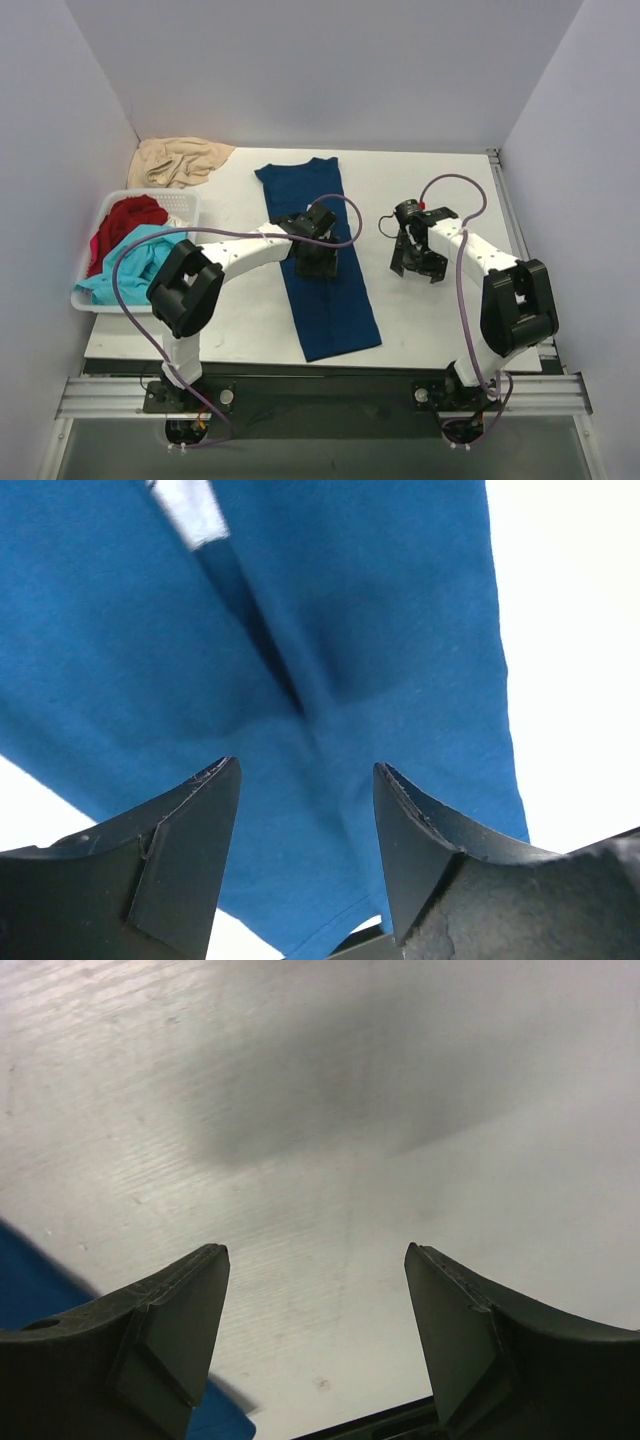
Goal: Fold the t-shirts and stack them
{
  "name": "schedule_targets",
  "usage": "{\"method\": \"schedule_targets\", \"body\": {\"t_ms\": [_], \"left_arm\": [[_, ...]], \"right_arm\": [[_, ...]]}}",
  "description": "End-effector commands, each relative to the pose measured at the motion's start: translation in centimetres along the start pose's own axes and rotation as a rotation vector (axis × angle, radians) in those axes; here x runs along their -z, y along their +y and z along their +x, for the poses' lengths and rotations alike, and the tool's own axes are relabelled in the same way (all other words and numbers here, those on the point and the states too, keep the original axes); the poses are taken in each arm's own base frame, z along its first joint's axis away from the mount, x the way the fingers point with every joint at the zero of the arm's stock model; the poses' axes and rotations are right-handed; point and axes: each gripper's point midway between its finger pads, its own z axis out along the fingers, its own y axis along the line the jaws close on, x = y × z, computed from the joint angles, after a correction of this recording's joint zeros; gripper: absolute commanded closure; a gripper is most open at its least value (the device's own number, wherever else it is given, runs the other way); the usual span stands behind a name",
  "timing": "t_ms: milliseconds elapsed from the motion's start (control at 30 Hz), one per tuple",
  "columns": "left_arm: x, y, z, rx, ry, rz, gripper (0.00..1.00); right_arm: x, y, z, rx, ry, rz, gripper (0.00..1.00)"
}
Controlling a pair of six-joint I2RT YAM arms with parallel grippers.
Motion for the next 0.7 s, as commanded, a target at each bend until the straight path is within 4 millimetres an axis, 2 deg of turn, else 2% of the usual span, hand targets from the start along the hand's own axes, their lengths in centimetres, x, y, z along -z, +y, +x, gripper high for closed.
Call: {"method": "schedule_targets", "body": {"t_ms": [0, 133, 200, 267, 300, 433, 533, 633, 667], "left_arm": [[-0.1, -1.8, -1.3, 0.049, -0.022, 0.028, 0.34], [-1.8, -1.0, -0.5, 0.097, 0.02, -0.042, 0.35], [-2.6, -0.5, -0.2, 0.11, 0.049, -0.079, 0.4], [-3.0, 0.9, 0.3, 0.114, 0.072, -0.158, 0.41], [-3.8, 1.5, 0.8, 0.113, 0.097, -0.191, 0.42], [-4.4, 3.5, 1.8, 0.099, 0.163, -0.284, 0.43], [-4.6, 5.3, 1.6, 0.108, 0.181, -0.328, 0.43], [-4.5, 6.9, 0.3, 0.136, 0.173, -0.34, 0.43], [-4.3, 7.6, -0.8, 0.156, 0.158, -0.342, 0.43]], "right_arm": [[0.5, -1.9, 0.1, -0.025, 0.011, 0.002, 0.27], [0.3, -3.0, 0.1, -0.063, 0.019, 0.0, 0.28], [0.3, -3.3, 0.0, -0.079, 0.015, -0.003, 0.28], [0.3, -3.6, 0.3, -0.091, 0.017, -0.005, 0.28], [0.3, -3.6, 0.3, -0.096, 0.016, -0.008, 0.28], [0.0, -3.7, 0.9, -0.106, 0.024, -0.011, 0.28], [-0.1, -3.6, 1.1, -0.111, 0.029, -0.017, 0.28], [-0.1, -3.3, 1.1, -0.114, 0.031, -0.027, 0.28], [-0.2, -3.3, 1.1, -0.115, 0.032, -0.026, 0.28]]}}
